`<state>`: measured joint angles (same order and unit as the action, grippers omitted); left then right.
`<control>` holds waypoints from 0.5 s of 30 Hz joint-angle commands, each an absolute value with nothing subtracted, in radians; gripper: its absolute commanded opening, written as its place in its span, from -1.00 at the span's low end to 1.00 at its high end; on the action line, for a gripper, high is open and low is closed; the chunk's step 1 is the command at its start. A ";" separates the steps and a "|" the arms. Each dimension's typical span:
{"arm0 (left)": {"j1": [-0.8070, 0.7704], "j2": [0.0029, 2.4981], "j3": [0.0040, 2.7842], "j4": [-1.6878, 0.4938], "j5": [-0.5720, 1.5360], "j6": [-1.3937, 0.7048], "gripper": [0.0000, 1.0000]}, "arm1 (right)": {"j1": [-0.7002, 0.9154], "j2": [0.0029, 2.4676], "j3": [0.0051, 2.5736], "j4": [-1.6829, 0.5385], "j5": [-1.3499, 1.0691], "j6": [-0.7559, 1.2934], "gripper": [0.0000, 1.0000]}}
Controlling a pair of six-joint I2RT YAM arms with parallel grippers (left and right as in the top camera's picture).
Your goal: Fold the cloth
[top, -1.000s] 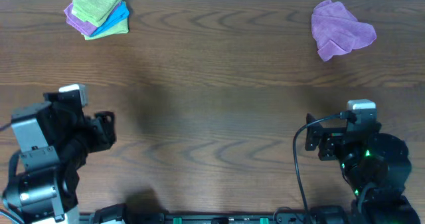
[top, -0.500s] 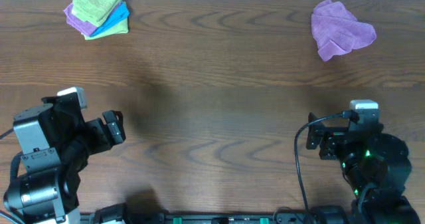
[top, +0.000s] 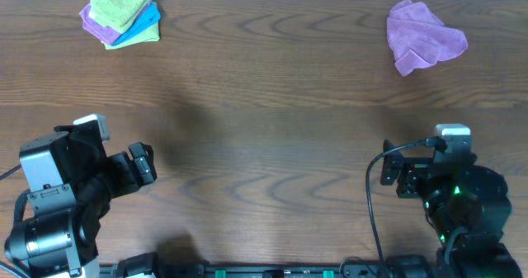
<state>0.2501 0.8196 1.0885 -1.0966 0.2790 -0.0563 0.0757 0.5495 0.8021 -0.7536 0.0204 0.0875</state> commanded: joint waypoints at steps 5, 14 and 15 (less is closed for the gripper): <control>0.163 0.717 1.032 -0.858 0.221 0.049 0.91 | 0.073 0.546 0.796 -0.752 0.034 0.100 0.99; 0.110 0.439 0.561 -0.348 0.207 0.112 0.91 | 0.073 0.546 0.796 -0.752 0.034 0.100 0.99; 0.110 0.415 0.521 -0.318 0.207 0.112 0.91 | 0.073 0.546 0.796 -0.752 0.034 0.100 0.98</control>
